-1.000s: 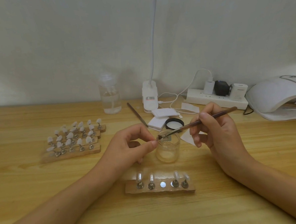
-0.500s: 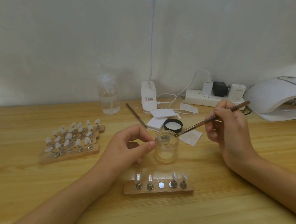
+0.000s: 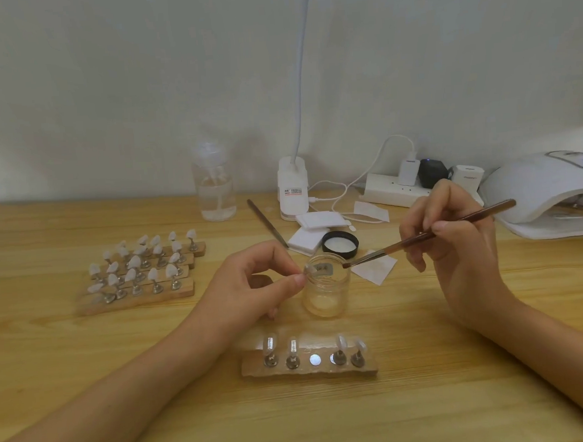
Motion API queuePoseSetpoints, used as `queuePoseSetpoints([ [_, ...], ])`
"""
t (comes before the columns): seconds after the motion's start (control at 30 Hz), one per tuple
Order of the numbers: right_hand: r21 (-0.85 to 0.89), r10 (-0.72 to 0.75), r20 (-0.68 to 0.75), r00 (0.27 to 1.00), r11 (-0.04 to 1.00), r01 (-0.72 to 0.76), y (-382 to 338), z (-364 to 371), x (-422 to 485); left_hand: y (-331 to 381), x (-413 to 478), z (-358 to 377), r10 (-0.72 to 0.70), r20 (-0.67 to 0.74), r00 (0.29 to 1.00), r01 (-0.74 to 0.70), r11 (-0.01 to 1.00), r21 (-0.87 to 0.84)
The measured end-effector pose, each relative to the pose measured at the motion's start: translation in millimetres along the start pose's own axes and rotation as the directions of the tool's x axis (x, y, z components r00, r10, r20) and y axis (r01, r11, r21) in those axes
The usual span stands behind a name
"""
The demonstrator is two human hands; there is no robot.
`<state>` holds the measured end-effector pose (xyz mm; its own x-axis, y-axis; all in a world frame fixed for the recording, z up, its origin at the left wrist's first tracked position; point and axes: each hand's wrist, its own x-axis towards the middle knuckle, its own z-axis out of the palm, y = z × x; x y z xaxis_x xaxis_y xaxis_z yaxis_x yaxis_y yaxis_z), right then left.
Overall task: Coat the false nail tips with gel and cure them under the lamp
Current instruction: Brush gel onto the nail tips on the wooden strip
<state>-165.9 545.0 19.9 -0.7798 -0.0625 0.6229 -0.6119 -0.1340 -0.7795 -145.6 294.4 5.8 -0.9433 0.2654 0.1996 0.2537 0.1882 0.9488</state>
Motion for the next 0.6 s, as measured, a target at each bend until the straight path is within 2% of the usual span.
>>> queuePoseSetpoints([
  [0.2, 0.044, 0.029, -0.065, 0.997, 0.999, -0.027, -0.3, -5.2, 3.0, -0.4, -1.2, -0.4, -0.005, -0.002, 1.0, 0.005, 1.0, 0.011],
  [0.33, 0.122, 0.141, -0.172, 0.975, 0.985, -0.121, 0.5, -5.1, 2.3, 8.4, -4.0, -3.9, -0.02, -0.103, 0.995, 0.013, 0.998, -0.067],
  [0.43, 0.162, 0.241, -0.183, 0.953, 0.964, -0.212, 5.5, -2.5, -0.1, 17.8, -6.4, -8.4, 0.002, -0.153, 0.988, -0.014, 0.996, -0.082],
  [0.6, 0.184, 0.26, -0.136, 0.956, 0.955, -0.234, 6.6, 1.0, -1.0, 34.6, -17.5, -5.4, 0.085, -0.064, 0.994, -0.084, 0.996, 0.03],
])
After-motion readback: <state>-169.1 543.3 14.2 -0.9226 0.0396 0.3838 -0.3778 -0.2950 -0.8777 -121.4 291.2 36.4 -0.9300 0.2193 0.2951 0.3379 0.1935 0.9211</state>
